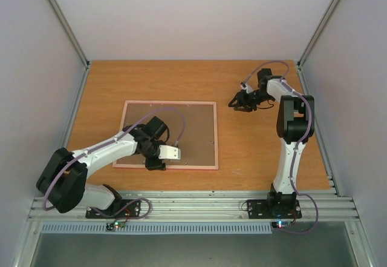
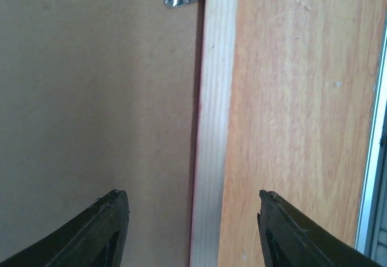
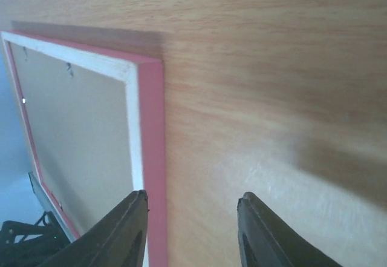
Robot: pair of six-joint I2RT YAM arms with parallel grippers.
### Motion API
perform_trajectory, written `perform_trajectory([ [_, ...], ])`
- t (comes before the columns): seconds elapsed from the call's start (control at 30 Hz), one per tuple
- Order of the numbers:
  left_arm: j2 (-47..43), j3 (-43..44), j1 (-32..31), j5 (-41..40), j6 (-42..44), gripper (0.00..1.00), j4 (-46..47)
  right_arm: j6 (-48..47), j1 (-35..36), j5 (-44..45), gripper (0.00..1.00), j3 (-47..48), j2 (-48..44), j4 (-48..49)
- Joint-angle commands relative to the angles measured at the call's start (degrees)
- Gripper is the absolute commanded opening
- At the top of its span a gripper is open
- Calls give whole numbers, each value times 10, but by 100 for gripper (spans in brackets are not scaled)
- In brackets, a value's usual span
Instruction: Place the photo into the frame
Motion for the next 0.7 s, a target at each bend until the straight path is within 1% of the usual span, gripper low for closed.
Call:
perform_trajectory([
  [0.0, 24, -10, -36, -6, -19, 59, 50, 4, -9, -16, 44, -37, -66, 0],
  [0.1, 52, -14, -63, -30, -26, 54, 71, 10, -9, -24, 47, -78, -90, 4],
  [0.23, 81, -14, -84, -55, -43, 46, 100, 23, -10, -39, 51, -122, -114, 4],
  [0.37, 87, -14, -104, -65, -51, 29, 111, 36, -12, -64, 52, -157, -132, 2],
  [0.47, 76, -7, -106, -63, -52, 16, 114, 41, -12, -86, 54, -182, -136, -1],
  [0.6, 42, 16, -107, -34, -64, 7, 99, 48, -12, -143, 63, -214, -131, -2],
  [0.67, 27, 27, -107, -23, -73, 4, 93, 54, -12, -172, 70, -228, -123, -1],
])
